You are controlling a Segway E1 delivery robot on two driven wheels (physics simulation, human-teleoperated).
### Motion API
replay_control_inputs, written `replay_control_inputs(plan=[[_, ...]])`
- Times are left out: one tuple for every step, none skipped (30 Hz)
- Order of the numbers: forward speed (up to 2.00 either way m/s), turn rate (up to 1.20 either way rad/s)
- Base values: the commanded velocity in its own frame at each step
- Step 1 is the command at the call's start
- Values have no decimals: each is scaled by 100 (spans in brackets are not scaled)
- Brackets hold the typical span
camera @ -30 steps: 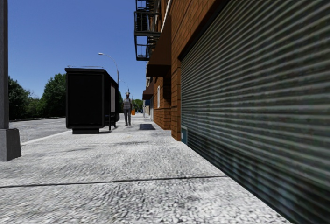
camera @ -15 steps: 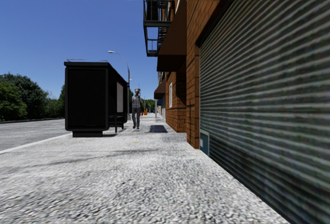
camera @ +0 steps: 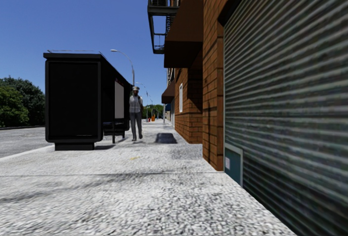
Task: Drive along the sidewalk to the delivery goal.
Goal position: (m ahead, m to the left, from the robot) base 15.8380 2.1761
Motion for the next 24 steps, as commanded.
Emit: replay_control_inputs(plan=[[200,0],[200,0],[200,0],[200,0],[200,0],[200,0],[200,0],[200,0],[200,0],[200,0],[200,0],[200,0],[200,0],[200,0],[200,0],[200,0],[200,0],[200,0],[200,0],[200,0],[200,0],[200,0],[200,0],[200,0]])
